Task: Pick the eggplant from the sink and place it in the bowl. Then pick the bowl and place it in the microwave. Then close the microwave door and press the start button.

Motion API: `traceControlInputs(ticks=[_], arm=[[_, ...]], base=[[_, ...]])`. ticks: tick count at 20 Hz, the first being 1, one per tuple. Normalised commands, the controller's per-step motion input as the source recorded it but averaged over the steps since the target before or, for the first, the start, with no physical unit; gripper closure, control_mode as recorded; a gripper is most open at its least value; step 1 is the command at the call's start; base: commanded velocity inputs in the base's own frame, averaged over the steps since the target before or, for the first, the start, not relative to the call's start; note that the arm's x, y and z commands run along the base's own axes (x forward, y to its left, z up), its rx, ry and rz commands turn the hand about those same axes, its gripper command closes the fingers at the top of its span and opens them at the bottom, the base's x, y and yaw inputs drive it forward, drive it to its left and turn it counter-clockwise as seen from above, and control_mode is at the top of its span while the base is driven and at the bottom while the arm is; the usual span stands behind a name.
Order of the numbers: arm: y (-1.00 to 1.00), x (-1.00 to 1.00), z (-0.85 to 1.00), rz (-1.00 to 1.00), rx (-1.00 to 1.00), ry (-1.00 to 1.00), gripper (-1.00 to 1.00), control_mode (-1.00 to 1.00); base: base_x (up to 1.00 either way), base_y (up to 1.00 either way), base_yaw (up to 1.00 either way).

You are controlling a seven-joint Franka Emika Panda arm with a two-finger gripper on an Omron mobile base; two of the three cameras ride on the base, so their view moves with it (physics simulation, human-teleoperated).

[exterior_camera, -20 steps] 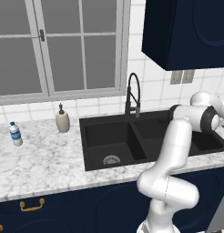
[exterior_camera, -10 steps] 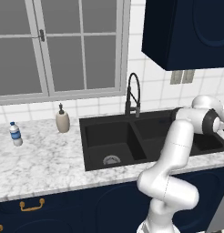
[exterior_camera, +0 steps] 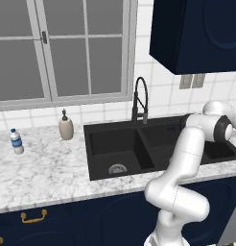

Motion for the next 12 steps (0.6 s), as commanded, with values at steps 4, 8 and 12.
traceControlInputs(ticks=[4,8,12], arm=[[0.14,-0.44,0.00,0.00,0.00,-0.12,1.00,-1.00],[0.64,-0.63,0.02,0.09,-0.06,-0.27,1.00,-1.00],[0.57,-0.49,0.12,0.23,-0.19,-0.16,1.00,-1.00]], base=[[0.00,0.00,0.00],[0.00,0.00,0.00],[0.00,0.00,0.00]])
